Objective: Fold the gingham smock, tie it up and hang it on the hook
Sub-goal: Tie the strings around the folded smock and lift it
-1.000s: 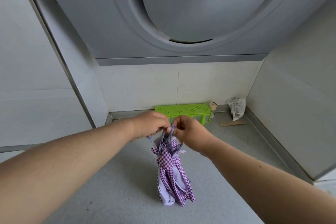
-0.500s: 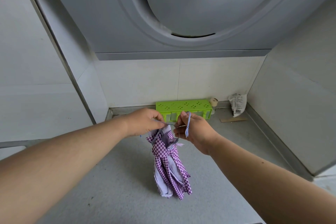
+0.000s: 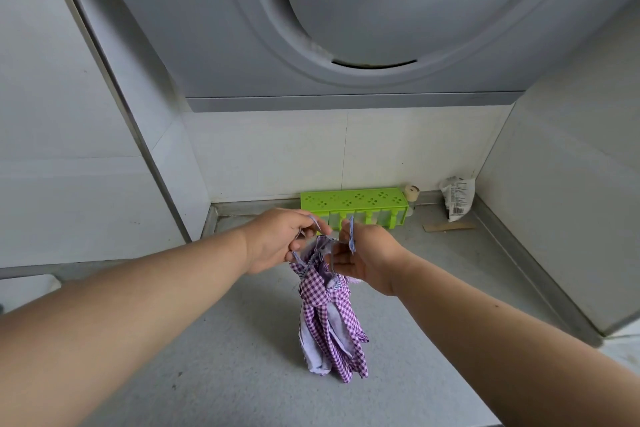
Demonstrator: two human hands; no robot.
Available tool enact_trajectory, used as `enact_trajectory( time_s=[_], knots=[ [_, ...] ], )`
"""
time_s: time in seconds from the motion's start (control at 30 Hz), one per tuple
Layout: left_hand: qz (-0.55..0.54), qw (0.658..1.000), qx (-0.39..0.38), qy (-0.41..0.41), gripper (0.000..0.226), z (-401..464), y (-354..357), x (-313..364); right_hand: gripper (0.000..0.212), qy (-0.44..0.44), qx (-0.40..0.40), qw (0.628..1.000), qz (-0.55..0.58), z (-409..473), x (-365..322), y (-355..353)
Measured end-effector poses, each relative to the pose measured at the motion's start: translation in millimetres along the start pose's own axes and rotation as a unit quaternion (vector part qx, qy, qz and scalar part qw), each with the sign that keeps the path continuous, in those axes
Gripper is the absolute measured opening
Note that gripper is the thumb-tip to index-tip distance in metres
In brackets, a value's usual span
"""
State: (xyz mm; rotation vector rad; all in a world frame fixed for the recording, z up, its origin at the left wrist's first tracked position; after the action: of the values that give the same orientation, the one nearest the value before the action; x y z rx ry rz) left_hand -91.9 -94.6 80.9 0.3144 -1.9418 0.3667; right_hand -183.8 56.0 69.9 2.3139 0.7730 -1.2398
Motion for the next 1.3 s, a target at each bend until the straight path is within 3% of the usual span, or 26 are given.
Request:
enact_trajectory(
  time_s=[0.33, 0.6, 0.8, 0.93, 1.07, 1.2, 1.3],
  knots=[
    [-0.161, 0.984, -0.048, -0.063, 0.033, -0.1, 8.1, -6.3, 0.032, 0.032, 0.01, 0.997, 0.066, 0.9, 4.5, 4.2],
    [-0.161, 0.984, -0.044, -0.067, 0.031, 3.5, 11.7, -9.0, 0.035, 0.029, 0.047, 0.98, 0.19, 10.3, 4.4, 3.4],
    [-0.107, 0.991, -0.005, -0.075, 0.027, 8.7, 13.7, -13.7, 0.029, 0.011, 0.074, 0.991, 0.108, 13.4, 3.6, 2.4],
    [-0.036, 0.995, 0.018, -0.094, 0.028, 7.6, 14.7, -13.2, 0.029, -0.049, 0.073, 0.995, -0.042, 19.4, -0.7, 4.9],
    [-0.025, 0.988, -0.025, -0.151, 0.023, 6.3, 15.4, -11.1, 0.021, -0.142, 0.094, 0.967, -0.188, 23.9, -5.2, 7.2],
    [-0.042, 0.976, -0.091, -0.194, 0.013, 3.6, 14.2, -10.4, 0.011, -0.181, 0.096, 0.959, -0.195, 21.2, -8.4, 9.1],
    [-0.056, 0.971, -0.113, -0.201, 0.02, 2.3, 12.0, -11.9, 0.024, -0.2, 0.111, 0.948, -0.223, 19.1, -11.7, 9.5]
  ],
)
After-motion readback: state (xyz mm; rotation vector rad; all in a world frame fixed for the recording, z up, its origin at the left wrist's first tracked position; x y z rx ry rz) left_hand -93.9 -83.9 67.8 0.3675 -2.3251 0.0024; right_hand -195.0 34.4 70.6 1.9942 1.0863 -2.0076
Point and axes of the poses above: each hand's wrist, its own z-axis towards the middle knuckle, its own y-axis out of the palm, x = y × z, the point moved 3 cm from there along z, towards the middle knuckle, and after that the axes turned 5 degrees about x, right-handed, at the moved point
